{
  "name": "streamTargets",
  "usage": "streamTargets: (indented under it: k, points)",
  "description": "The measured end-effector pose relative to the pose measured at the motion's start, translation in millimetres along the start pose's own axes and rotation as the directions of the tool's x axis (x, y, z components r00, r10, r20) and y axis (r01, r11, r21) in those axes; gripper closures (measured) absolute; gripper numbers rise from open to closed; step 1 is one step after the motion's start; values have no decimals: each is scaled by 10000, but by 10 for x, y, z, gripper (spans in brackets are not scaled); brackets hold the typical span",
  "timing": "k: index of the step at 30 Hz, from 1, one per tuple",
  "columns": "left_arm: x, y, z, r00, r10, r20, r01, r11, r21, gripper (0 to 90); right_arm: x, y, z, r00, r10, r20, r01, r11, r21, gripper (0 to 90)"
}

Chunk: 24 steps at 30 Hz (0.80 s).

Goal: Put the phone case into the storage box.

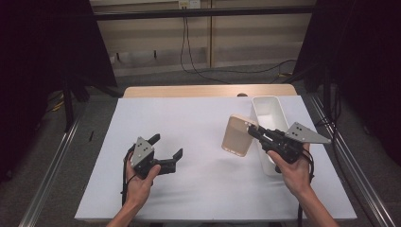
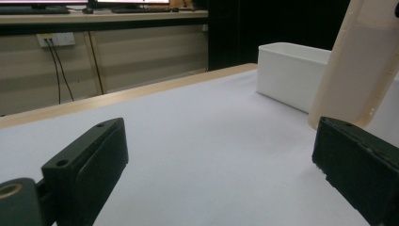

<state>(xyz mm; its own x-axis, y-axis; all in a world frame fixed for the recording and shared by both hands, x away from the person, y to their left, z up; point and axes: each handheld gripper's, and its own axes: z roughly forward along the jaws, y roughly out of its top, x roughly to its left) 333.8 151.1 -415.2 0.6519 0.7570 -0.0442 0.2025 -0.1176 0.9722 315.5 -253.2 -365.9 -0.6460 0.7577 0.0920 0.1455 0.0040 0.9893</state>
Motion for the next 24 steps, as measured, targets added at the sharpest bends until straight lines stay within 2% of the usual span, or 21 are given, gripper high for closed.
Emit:
streamTargets:
  k: [6,9,15,19,24]
  points:
    - [87,-64,-175,9993,32,-370,-38,9999,-167,31,-13,14,-10,10000,-14,19,14,10000,-5,810]
    - [133,-98,-245,9981,-137,-609,132,9999,-85,28,-33,23,-11,9999,-74,80,74,10000,-12,811]
    - [206,-123,-366,9961,-329,-820,321,9994,-113,29,-81,55,-11,9999,-104,121,105,9999,-97,811]
    - [213,-187,-433,9963,-173,-838,183,9998,118,29,-116,78,-12,9999,-66,140,68,9999,-103,811]
    - [240,-254,-502,9952,-385,-903,393,9992,75,37,-183,95,2,9999,33,120,-31,9999,-149,810]
